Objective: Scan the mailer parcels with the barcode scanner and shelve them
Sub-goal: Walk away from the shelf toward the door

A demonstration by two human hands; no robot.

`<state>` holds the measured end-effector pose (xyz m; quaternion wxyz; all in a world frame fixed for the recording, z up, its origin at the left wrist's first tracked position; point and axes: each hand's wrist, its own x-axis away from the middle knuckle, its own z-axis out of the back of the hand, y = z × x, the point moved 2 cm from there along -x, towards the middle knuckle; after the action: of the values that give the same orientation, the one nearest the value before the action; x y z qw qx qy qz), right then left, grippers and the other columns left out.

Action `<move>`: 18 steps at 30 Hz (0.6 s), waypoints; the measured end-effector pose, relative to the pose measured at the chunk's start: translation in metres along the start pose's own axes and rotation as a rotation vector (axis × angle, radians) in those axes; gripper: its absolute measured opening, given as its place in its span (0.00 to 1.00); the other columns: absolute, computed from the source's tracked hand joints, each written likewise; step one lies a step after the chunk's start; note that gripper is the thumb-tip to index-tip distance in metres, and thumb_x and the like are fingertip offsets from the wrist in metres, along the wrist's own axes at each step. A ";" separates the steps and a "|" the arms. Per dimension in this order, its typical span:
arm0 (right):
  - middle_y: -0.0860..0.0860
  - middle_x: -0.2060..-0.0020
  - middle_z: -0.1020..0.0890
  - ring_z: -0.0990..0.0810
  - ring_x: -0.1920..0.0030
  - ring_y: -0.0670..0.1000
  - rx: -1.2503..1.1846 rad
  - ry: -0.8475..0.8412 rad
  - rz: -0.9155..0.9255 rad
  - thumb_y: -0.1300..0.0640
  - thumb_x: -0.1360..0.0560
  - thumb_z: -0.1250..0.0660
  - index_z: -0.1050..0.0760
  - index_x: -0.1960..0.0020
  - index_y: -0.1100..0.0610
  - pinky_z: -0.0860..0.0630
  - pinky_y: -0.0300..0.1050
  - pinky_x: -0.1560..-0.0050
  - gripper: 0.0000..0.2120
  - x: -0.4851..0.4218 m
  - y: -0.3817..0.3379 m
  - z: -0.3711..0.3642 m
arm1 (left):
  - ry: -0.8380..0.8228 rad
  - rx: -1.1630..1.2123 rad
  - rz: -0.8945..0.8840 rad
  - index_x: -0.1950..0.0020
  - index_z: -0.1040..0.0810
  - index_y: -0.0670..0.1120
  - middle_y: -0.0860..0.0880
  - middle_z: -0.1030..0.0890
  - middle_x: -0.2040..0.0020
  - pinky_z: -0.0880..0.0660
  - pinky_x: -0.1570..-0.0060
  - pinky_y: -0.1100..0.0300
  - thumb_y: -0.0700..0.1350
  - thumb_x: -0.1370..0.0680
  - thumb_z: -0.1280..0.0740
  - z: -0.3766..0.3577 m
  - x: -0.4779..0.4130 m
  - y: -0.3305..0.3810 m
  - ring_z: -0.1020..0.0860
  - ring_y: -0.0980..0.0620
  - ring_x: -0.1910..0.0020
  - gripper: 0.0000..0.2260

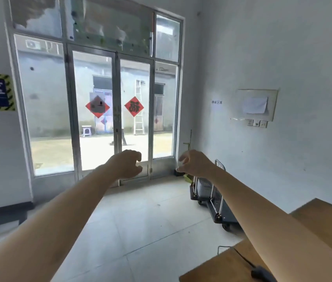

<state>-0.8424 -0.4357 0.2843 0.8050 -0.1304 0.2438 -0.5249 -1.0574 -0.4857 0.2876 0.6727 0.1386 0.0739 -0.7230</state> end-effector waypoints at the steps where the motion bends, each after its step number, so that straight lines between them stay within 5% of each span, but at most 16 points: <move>1: 0.55 0.43 0.19 0.22 0.42 0.55 0.003 -0.001 -0.016 0.55 0.29 0.28 0.23 0.41 0.59 0.26 0.45 0.42 0.18 -0.021 -0.003 -0.011 | -0.005 0.005 -0.005 0.35 0.28 0.46 0.47 0.26 0.35 0.31 0.37 0.54 0.50 0.22 0.38 -0.006 -0.020 -0.018 0.28 0.48 0.35 0.16; 10: 0.54 0.47 0.19 0.25 0.52 0.49 -0.026 0.037 -0.159 0.56 0.26 0.30 0.23 0.41 0.60 0.33 0.33 0.63 0.15 -0.190 0.023 -0.061 | -0.085 0.015 -0.122 0.35 0.29 0.47 0.47 0.26 0.36 0.31 0.40 0.56 0.50 0.22 0.39 -0.069 -0.197 -0.104 0.27 0.48 0.37 0.17; 18: 0.54 0.49 0.22 0.25 0.51 0.50 0.020 0.074 -0.210 0.56 0.25 0.32 0.24 0.40 0.60 0.33 0.34 0.62 0.15 -0.355 0.118 -0.079 | -0.108 0.130 -0.225 0.35 0.28 0.49 0.48 0.26 0.35 0.30 0.40 0.56 0.51 0.23 0.37 -0.141 -0.393 -0.102 0.26 0.48 0.38 0.16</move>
<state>-0.9092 -0.0603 0.2537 0.7374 -0.1277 0.2529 -0.6132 -1.1222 -0.0614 0.2636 0.5798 0.1339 0.0056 -0.8037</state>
